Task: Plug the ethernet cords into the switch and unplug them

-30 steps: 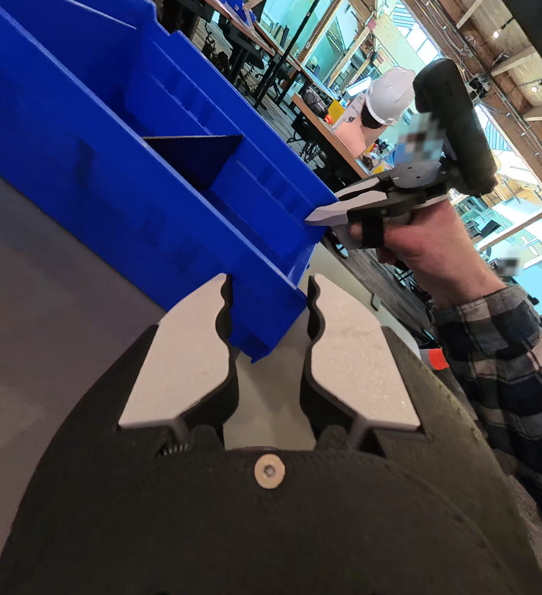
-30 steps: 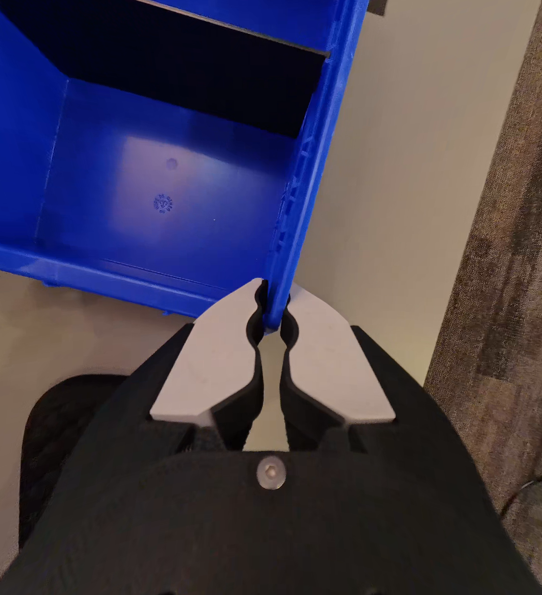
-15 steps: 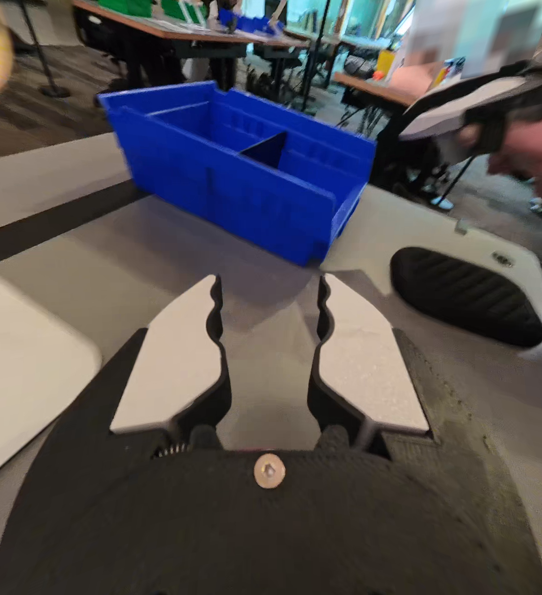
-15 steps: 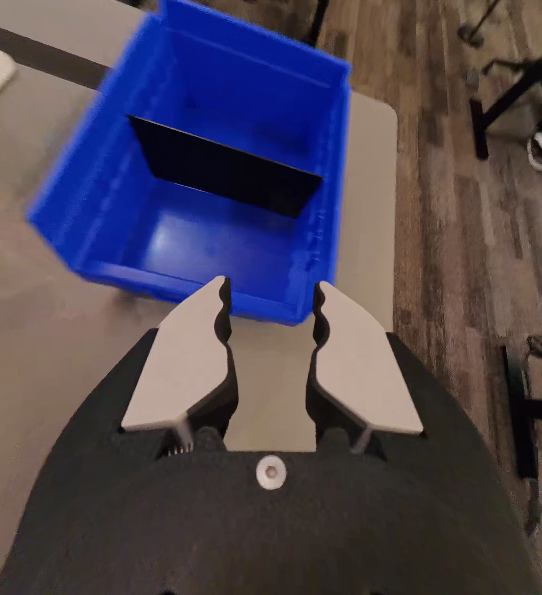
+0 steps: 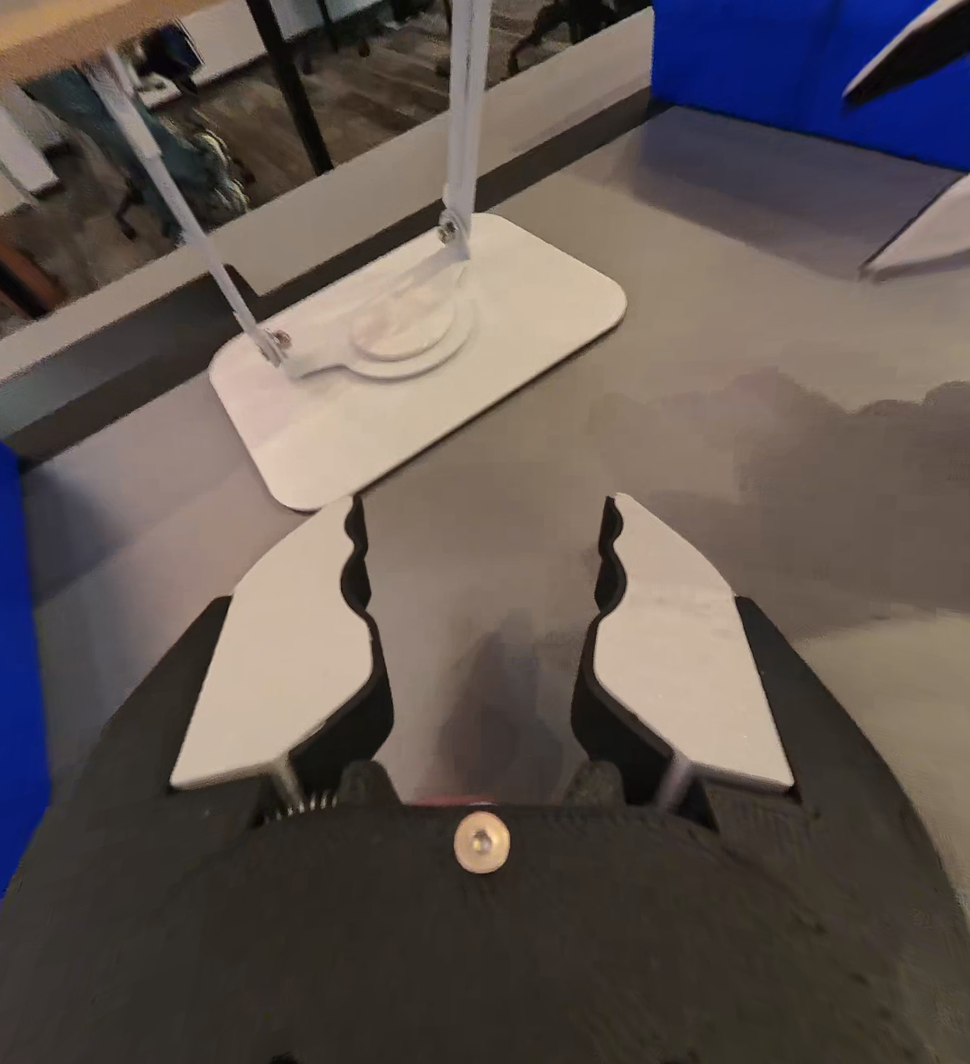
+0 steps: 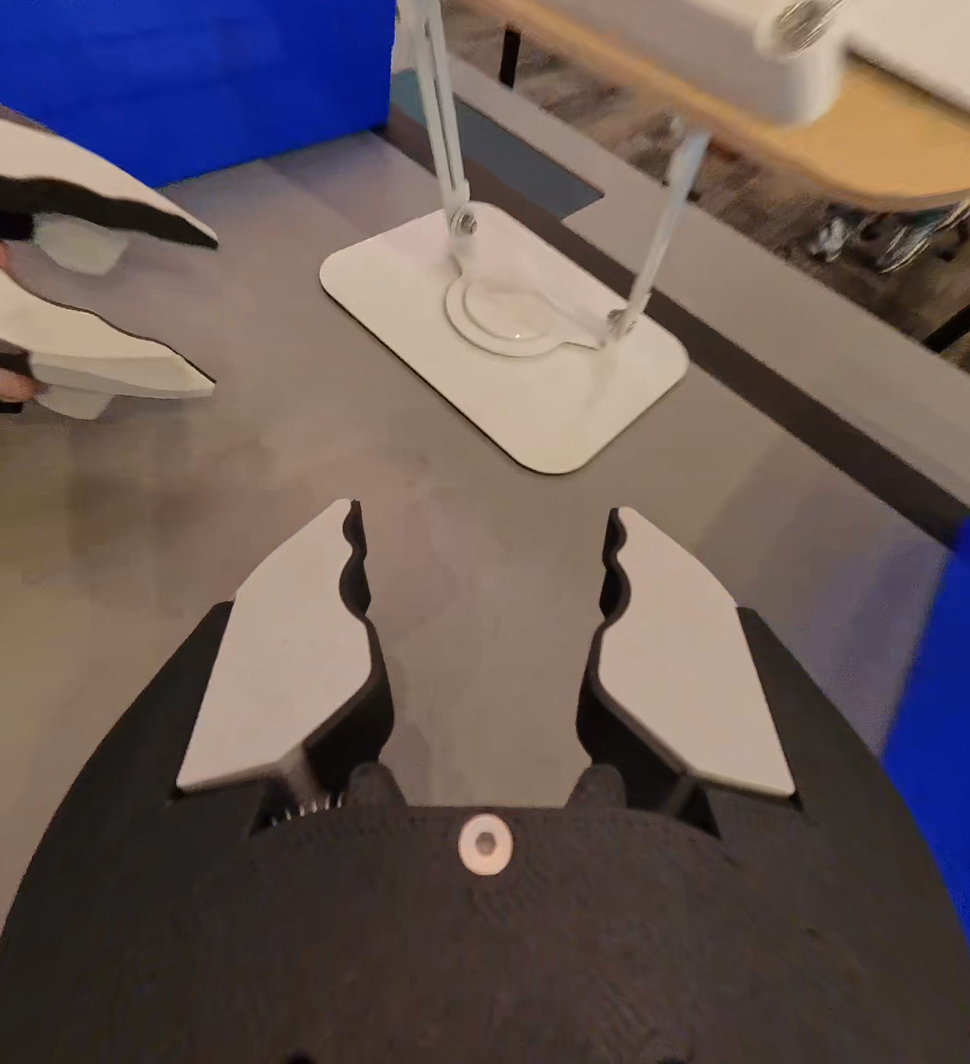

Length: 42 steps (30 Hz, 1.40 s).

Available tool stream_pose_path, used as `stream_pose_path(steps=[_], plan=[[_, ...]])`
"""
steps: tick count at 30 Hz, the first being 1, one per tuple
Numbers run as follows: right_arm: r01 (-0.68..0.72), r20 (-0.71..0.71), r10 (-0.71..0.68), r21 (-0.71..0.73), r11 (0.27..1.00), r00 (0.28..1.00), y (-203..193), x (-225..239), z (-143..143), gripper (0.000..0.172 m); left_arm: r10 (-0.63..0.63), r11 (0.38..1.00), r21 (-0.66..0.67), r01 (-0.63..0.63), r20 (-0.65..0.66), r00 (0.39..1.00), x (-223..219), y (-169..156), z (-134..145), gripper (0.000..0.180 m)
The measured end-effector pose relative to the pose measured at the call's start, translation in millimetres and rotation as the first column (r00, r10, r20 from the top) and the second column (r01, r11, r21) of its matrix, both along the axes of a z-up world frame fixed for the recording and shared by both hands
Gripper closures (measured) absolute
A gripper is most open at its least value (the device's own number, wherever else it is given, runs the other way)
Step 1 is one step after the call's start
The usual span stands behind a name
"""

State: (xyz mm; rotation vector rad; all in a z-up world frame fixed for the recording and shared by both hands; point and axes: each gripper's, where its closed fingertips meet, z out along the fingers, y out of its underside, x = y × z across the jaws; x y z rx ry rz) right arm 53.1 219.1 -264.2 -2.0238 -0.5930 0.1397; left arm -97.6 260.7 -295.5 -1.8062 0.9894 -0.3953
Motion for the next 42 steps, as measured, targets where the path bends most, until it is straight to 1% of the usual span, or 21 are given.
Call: stream_pose_path(steps=[3, 5, 6, 7, 8, 9, 10, 11, 12, 13, 14, 17, 18, 22, 25, 29, 31, 34, 36, 39, 42], plan=[[0.018, -0.014, -0.018, -0.006, 1.0, 1.0, 34.8, -12.6, -17.4, 0.094, 0.011, 0.999, 0.041, -0.012, 0.022, 1.0, 6.2, 12.5, 7.3, 0.112], [0.048, -0.018, -0.048, 0.028, 0.998, 0.999, 53.2, -14.9, -17.5, 0.097, 0.036, 0.997, 0.075, -0.037, 0.016, 0.999, 6.9, 25.2, 8.7, 0.116], [0.064, -0.001, -0.064, 0.068, 0.996, 0.998, 60.5, -15.2, -15.3, 0.104, 0.05, 0.994, 0.094, -0.052, 0.018, 0.999, 6.7, 30.9, 11.0, 0.12], [0.075, 0.038, -0.079, 0.099, 0.992, 0.996, 66.4, -16.0, -15.4, 0.11, 0.049, 0.992, 0.114, -0.052, 0.029, 0.998, 8.0, 34.1, 15.4, 0.133], [0.066, 0.071, -0.073, 0.102, 0.993, 0.995, 69.5, -20.8, -17.3, 0.122, 0.048, 0.989, 0.138, -0.052, 0.032, 0.998, 9.0, 36.9, 19.7, 0.143], [0.053, 0.093, -0.062, 0.1, 0.994, 0.994, 71.4, -26.6, -17.9, 0.133, 0.058, 0.985, 0.158, -0.062, 0.03, 0.998, 9.2, 40.6, 22.8, 0.148], [0.046, 0.117, -0.059, 0.114, 0.992, 0.991, 73.4, -30.6, -16.0, 0.14, 0.061, 0.983, 0.173, -0.066, 0.037, 0.997, 9.8, 42.8, 25.7, 0.16], [0.049, 0.148, -0.067, 0.127, 0.991, 0.987, 75.8, -31.4, -15.6, 0.146, 0.065, 0.98, 0.187, -0.072, 0.044, 0.997, 10.5, 44.8, 28.4, 0.162], [0.052, 0.169, -0.072, 0.124, 0.991, 0.983, 77.3, -31.1, -17.9, 0.147, 0.075, 0.977, 0.2, -0.079, 0.03, 0.997, 10.6, 46.8, 28.8, 0.16], [0.058, 0.165, -0.079, 0.125, 0.99, 0.983, 78.4, -30.2, -19.7, 0.141, 0.088, 0.973, 0.214, -0.089, 0.014, 0.996, 10.4, 48.8, 28.4, 0.153], [0.069, 0.14, -0.087, 0.129, 0.989, 0.986, 78.6, -28.9, -19.1, 0.131, 0.096, 0.971, 0.221, -0.096, 0.012, 0.995, 10.7, 49.9, 27.9, 0.144], [0.114, 0.097, -0.131, 0.161, 0.98, 0.987, 79.3, -18.4, -11.7, 0.106, 0.117, 0.971, 0.207, -0.116, 0.005, 0.993, 8.9, 52.7, 24.9, 0.131], [0.113, 0.086, -0.128, 0.164, 0.98, 0.988, 78.9, -17.3, -10.7, 0.105, 0.125, 0.97, 0.208, -0.124, 0.009, 0.992, 7.5, 54.2, 25.3, 0.127], [0.092, 0.114, -0.107, 0.131, 0.987, 0.988, 80.7, -20.8, -19.2, 0.102, 0.134, 0.973, 0.188, -0.136, 0.025, 0.991, 4.6, 56.3, 25.0, 0.126], [0.038, 0.194, -0.065, 0.138, 0.99, 0.979, 82.2, -36.1, -21.4, 0.103, 0.134, 0.971, 0.195, -0.137, 0.031, 0.991, 2.6, 55.3, 28.8, 0.128], [-0.043, 0.263, 0.005, 0.142, 0.989, 0.965, 80.1, -52.7, -25.7, 0.107, 0.107, 0.972, 0.205, -0.115, 0.049, 0.993, -3.0, 48.6, 37.7, 0.142], [-0.068, 0.26, 0.032, 0.131, 0.989, 0.965, 79.9, -57.1, -28.7, 0.107, 0.075, 0.975, 0.207, -0.082, 0.043, 0.996, -5.2, 42.3, 38.2, 0.154], [-0.098, 0.264, 0.065, 0.117, 0.988, 0.962, 78.1, -59.6, -32.1, 0.115, 0.069, 0.975, 0.212, -0.072, 0.022, 0.997, -12.4, 40.8, 34.9, 0.16], [-0.111, 0.258, 0.079, 0.113, 0.987, 0.963, 77.6, -60.3, -32.3, 0.121, 0.064, 0.979, 0.192, -0.07, 0.035, 0.997, -13.8, 42.3, 33.8, 0.16], [-0.111, 0.236, 0.086, 0.092, 0.99, 0.968, 78.4, -60.0, -36.1, 0.116, 0.066, 0.976, 0.205, -0.077, 0.058, 0.996, -16.1, 44.0, 41.0, 0.146], [-0.118, 0.225, 0.095, 0.093, 0.989, 0.97, 76.9, -60.6, -36.0, 0.116, 0.075, 0.961, 0.261, -0.094, 0.079, 0.994, -28.0, 42.1, 65.9, 0.139]])
